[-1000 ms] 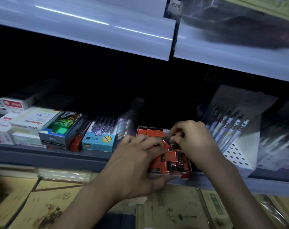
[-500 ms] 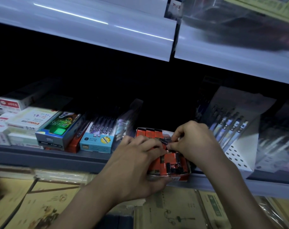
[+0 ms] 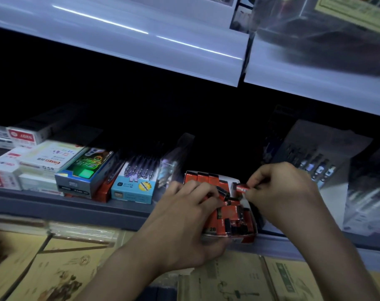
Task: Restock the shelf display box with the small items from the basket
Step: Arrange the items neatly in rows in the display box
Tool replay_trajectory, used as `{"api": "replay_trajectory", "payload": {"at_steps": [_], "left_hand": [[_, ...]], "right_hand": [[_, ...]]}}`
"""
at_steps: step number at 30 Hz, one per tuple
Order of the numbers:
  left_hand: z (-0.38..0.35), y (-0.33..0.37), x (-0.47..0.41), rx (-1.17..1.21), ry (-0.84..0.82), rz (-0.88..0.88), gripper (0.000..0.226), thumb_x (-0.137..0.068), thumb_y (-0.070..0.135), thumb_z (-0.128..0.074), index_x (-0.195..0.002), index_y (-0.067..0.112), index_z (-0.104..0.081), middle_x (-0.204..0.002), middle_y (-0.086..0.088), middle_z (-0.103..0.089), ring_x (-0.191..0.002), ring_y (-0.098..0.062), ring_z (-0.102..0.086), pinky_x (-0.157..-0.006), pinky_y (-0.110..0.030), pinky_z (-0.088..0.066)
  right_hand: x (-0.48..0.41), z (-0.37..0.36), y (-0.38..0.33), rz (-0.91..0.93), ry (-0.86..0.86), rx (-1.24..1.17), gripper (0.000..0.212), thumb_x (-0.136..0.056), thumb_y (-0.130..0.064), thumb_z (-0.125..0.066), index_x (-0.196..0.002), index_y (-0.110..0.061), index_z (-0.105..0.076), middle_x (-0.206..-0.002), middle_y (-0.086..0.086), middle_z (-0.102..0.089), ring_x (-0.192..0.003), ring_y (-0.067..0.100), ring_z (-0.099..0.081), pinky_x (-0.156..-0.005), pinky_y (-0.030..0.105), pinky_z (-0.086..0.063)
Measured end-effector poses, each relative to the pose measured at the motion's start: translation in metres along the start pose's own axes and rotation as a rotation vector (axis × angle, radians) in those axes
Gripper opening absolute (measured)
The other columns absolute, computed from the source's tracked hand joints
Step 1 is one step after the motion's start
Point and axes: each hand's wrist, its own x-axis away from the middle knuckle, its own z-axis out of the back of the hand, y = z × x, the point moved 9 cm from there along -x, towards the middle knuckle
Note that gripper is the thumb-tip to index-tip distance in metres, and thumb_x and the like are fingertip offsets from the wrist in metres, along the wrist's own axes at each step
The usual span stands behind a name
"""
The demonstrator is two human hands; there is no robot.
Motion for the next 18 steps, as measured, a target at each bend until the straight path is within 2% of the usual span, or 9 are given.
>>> {"api": "replay_trajectory", "payload": {"at_steps": [3,6,8,10,13,18], "left_hand": [[0.001,0.001,0.000,0.002,0.001,-0.010,0.067,-0.083,0.081,-0.046,-0.134,0.037,-0.057,-0.137,0.022,-0.043,-0.126,-0.003,-0.040,-0.106,-0.032,-0.030],[-0.001,0.003,-0.001,0.051,-0.027,-0.032,0.065,-0.084,0.078,-0.048,-0.137,0.040,-0.053,-0.155,0.027,-0.036,-0.138,0.002,-0.032,-0.112,-0.030,-0.024],[0.000,0.003,-0.002,0.079,-0.031,-0.036,0.065,-0.085,0.078,-0.048,-0.138,0.039,-0.051,-0.159,0.026,-0.034,-0.140,0.003,-0.031,-0.113,-0.029,-0.021],[0.001,0.003,-0.002,0.062,-0.029,-0.036,0.065,-0.086,0.078,-0.047,-0.137,0.038,-0.052,-0.156,0.026,-0.037,-0.136,0.002,-0.037,-0.112,-0.029,-0.022],[0.003,0.004,-0.002,0.037,-0.016,-0.036,0.063,-0.086,0.078,-0.048,-0.133,0.037,-0.057,-0.146,0.025,-0.044,-0.125,-0.001,-0.045,-0.108,-0.031,-0.028],[0.004,0.004,-0.002,0.022,-0.018,-0.037,0.064,-0.087,0.079,-0.045,-0.133,0.036,-0.058,-0.142,0.023,-0.047,-0.123,-0.002,-0.046,-0.108,-0.032,-0.031]], "right_hand": [[-0.002,-0.004,-0.004,0.019,0.044,-0.041,0.012,-0.080,-0.022,-0.078,-0.074,-0.029,-0.070,-0.068,-0.012,-0.066,-0.070,0.004,-0.060,-0.053,0.019,-0.039],[-0.008,-0.016,-0.007,0.017,0.065,-0.063,0.005,-0.081,-0.028,-0.078,-0.084,-0.029,-0.075,-0.075,-0.010,-0.069,-0.077,0.014,-0.066,-0.064,0.026,-0.051],[-0.011,-0.025,-0.006,0.019,0.064,-0.064,0.008,-0.083,-0.029,-0.077,-0.091,-0.029,-0.077,-0.081,-0.006,-0.072,-0.082,0.017,-0.069,-0.070,0.030,-0.055],[-0.014,-0.031,-0.006,0.034,0.060,-0.070,0.008,-0.085,-0.029,-0.077,-0.093,-0.028,-0.079,-0.085,-0.006,-0.074,-0.084,0.017,-0.070,-0.073,0.032,-0.058],[-0.014,-0.039,-0.007,0.056,0.037,-0.100,0.005,-0.086,-0.031,-0.079,-0.090,-0.029,-0.079,-0.083,-0.009,-0.073,-0.080,0.012,-0.068,-0.068,0.029,-0.056],[-0.016,-0.049,-0.010,0.104,-0.008,-0.126,0.006,-0.089,-0.025,-0.077,-0.092,-0.029,-0.081,-0.082,-0.010,-0.072,-0.080,0.009,-0.066,-0.069,0.029,-0.053]]}}
